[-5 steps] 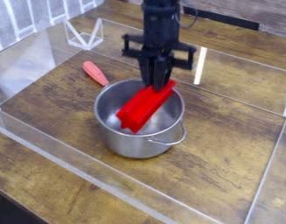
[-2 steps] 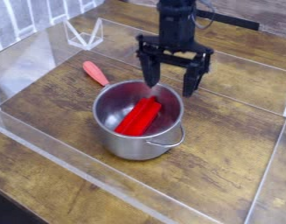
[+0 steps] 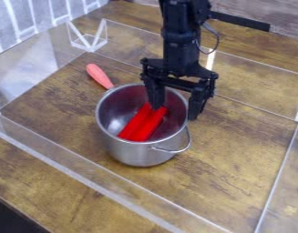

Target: Remove the red object from the silver pot and put it on the table

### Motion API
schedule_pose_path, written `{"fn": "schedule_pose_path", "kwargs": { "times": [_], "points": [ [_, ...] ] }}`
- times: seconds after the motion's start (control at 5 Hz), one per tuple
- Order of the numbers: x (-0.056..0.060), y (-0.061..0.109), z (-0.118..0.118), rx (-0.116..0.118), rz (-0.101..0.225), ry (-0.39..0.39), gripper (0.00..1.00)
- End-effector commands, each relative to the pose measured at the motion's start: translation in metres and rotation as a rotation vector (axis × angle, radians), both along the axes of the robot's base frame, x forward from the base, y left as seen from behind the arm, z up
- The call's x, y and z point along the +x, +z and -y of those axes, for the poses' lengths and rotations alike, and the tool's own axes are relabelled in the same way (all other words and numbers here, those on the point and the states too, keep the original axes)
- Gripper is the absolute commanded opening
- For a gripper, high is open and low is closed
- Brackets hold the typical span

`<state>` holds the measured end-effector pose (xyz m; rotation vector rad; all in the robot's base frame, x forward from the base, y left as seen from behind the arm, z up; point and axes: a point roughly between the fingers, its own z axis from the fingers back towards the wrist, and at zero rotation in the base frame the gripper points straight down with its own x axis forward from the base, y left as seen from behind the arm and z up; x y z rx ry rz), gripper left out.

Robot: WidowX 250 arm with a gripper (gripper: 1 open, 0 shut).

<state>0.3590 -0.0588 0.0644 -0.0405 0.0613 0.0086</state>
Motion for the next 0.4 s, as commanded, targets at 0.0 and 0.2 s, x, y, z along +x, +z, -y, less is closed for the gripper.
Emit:
{"fn": "schedule_pose_path", "kwargs": {
  "times": [0.0,0.2],
  "points": [
    [0.0041,0.005,0.0014,0.0,0.04,-0.005,0.0],
    [0.0043,0.003,0.0017,0.002,0.039,-0.006,0.0]
  ]
}}
